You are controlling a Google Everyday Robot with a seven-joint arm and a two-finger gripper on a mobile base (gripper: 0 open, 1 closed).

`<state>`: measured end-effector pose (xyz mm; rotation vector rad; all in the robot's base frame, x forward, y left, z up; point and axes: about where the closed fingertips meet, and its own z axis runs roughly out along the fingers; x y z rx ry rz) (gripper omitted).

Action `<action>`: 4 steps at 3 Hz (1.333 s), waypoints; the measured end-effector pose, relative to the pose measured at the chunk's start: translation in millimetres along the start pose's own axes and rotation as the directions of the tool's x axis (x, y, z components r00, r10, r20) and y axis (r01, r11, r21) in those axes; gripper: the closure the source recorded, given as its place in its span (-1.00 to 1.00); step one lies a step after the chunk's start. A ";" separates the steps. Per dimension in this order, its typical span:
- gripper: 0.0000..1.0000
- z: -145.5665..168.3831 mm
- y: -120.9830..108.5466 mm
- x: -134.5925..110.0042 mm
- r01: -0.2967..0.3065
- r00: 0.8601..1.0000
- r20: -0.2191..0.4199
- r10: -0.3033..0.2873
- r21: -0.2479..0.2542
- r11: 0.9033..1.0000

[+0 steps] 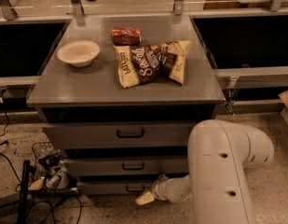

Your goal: Open bottom drawer

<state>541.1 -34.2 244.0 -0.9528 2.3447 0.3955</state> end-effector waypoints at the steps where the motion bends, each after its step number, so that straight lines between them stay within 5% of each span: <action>1: -1.00 0.7 0.0 -0.1 0.002 1.000 0.002 -0.002 -0.001 1.000; 4: -1.00 16.9 -20.2 0.3 -0.004 0.999 0.032 0.003 0.022 1.000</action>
Offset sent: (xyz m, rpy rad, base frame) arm 0.0267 -0.0142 -0.0257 -0.0018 -0.0503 -0.0160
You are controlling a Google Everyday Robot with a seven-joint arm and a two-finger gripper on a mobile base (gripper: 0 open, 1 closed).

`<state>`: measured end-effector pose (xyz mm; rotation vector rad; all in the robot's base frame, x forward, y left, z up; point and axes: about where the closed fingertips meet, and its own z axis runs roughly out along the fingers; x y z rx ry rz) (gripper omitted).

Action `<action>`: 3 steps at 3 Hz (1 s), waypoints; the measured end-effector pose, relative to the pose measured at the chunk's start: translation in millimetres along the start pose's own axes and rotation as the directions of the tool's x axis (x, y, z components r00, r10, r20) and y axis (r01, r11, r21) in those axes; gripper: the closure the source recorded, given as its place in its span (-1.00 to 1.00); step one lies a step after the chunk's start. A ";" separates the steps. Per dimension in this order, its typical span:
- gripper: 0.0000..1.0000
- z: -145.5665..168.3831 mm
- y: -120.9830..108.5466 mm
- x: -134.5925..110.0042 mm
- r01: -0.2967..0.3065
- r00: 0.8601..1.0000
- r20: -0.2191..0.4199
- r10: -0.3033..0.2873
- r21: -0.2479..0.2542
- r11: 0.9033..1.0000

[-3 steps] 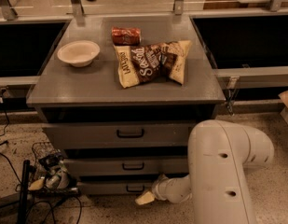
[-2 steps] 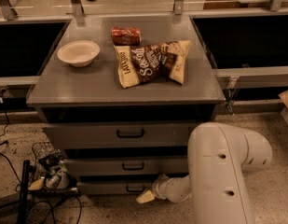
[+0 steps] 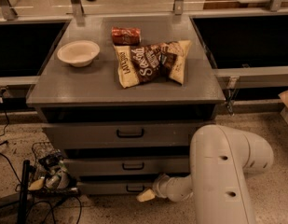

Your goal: Open bottom drawer

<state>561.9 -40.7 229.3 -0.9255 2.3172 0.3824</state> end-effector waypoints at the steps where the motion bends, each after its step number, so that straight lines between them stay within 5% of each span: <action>1: -1.00 8.8 -5.8 0.5 -0.047 0.998 -0.031 0.046 -0.028 0.998; 3: -1.00 24.1 -0.4 14.0 -0.047 0.997 -0.060 0.044 -0.050 0.998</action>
Offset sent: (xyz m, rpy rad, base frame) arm 0.0042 0.0002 -0.0053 0.0145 0.0374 -0.0136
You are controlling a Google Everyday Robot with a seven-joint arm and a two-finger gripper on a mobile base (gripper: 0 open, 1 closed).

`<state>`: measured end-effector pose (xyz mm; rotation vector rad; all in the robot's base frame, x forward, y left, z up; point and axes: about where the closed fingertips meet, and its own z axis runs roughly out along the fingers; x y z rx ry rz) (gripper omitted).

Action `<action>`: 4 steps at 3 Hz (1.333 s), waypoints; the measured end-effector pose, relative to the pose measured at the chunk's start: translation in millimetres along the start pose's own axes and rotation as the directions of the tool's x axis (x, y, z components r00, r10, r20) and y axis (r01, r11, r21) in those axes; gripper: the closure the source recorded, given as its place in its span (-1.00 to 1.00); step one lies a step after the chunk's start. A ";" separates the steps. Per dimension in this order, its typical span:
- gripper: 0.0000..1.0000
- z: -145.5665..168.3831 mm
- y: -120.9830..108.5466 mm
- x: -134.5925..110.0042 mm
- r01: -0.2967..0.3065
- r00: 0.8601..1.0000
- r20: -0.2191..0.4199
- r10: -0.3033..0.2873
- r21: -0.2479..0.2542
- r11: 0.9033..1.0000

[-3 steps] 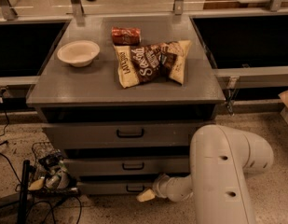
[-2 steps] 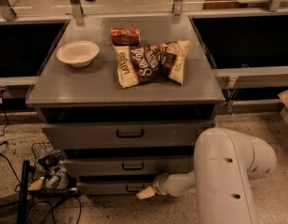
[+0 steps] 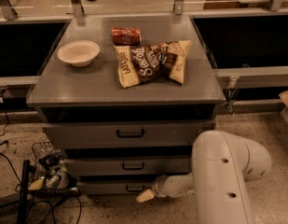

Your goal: Open bottom drawer

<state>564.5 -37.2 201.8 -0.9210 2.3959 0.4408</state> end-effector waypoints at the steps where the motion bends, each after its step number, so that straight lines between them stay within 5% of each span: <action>1: -1.00 17.7 4.7 14.8 -0.010 0.999 -0.045 0.009 -0.024 1.000; 2: -1.00 17.7 4.7 14.8 -0.010 0.999 -0.045 0.008 -0.024 1.000; 4: -1.00 -6.1 47.5 36.9 0.053 0.996 -0.061 -0.062 -0.138 0.989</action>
Offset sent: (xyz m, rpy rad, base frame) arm -0.0328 0.0121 -0.0884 -0.0421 0.1757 0.0541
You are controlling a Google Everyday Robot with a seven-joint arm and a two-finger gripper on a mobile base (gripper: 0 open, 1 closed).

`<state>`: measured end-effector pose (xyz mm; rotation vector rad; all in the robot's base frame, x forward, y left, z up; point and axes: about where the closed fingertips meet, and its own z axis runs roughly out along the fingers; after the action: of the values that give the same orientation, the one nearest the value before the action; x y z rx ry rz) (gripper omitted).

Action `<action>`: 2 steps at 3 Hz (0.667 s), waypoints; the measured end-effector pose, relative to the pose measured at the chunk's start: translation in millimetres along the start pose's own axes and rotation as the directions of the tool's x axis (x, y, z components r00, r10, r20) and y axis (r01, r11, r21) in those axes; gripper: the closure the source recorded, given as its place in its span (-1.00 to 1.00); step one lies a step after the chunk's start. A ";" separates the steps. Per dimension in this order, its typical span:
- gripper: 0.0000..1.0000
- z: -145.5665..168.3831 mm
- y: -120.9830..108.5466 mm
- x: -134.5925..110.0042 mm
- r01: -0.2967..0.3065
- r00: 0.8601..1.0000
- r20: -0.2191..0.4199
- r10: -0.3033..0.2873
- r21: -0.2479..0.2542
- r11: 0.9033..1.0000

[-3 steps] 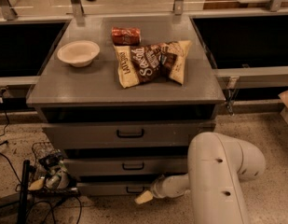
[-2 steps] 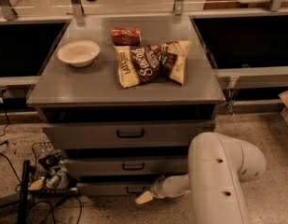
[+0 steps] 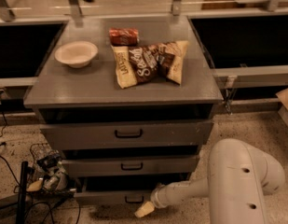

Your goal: Open bottom drawer

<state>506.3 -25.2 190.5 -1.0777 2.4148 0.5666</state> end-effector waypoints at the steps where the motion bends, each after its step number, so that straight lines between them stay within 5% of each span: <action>1: -1.00 -42.6 62.4 53.6 0.027 1.000 0.008 -0.027 -0.110 0.994; 2: -1.00 -42.6 62.4 53.6 0.027 1.000 0.008 -0.027 -0.110 0.994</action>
Offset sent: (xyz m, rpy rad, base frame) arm -0.1288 -0.0302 0.0285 0.0921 0.0629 0.1124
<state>416.8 -40.9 208.4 -1.1498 2.3832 0.7006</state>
